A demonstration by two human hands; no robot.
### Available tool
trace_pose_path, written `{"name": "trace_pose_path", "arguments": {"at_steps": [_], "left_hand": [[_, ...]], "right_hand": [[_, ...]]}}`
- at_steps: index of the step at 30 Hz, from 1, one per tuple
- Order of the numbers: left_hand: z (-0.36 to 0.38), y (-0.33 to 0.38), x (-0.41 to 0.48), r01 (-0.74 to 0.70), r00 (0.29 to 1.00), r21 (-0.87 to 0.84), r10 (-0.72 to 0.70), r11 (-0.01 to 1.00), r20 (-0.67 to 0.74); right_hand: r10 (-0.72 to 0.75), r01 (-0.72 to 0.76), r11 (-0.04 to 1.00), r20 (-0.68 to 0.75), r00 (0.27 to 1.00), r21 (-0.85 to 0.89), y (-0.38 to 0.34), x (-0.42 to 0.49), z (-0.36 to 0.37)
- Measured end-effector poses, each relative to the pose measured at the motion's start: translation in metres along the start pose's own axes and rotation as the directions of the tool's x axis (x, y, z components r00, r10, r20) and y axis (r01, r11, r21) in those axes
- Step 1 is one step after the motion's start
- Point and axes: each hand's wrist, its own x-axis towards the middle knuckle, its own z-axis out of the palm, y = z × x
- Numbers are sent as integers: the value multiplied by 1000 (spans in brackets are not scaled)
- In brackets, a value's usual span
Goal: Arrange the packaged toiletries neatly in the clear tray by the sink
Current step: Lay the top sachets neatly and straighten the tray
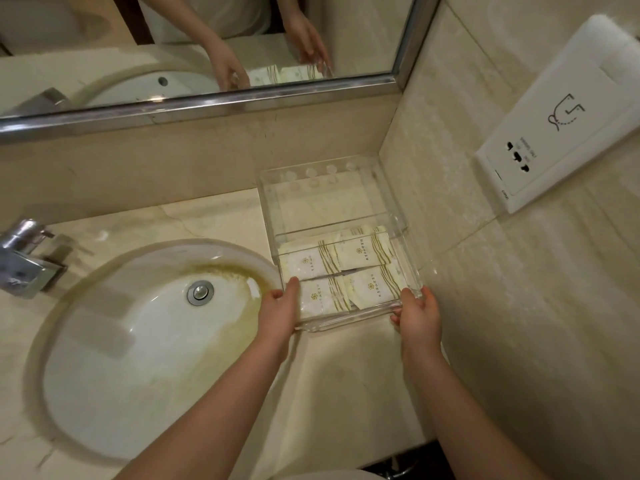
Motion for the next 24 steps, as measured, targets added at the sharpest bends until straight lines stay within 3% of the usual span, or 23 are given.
{"name": "trace_pose_path", "arguments": {"at_steps": [2, 6, 10, 17, 24], "left_hand": [[-4, -11, -4, -2, 997, -23, 4, 1000, 81], [-14, -20, -12, -244, 963, 107, 229, 964, 142], [-14, -21, -11, -377, 925, 192, 358, 906, 125], [-10, -18, -2, -369, 928, 131, 374, 920, -10], [-7, -2, 13, -410, 903, 177, 426, 895, -58]], "right_hand": [[-1, 1, 1000, -4, 1000, 11, 0, 1, 0], [-10, 11, 1000, -9, 1000, 30, -6, 4, 3], [-24, 24, 999, 8, 1000, 37, -13, 6, 7], [-31, 29, 999, 42, 999, 45, -17, 19, 18], [-125, 134, 986, 100, 987, -94, -16, 33, 31]]}}
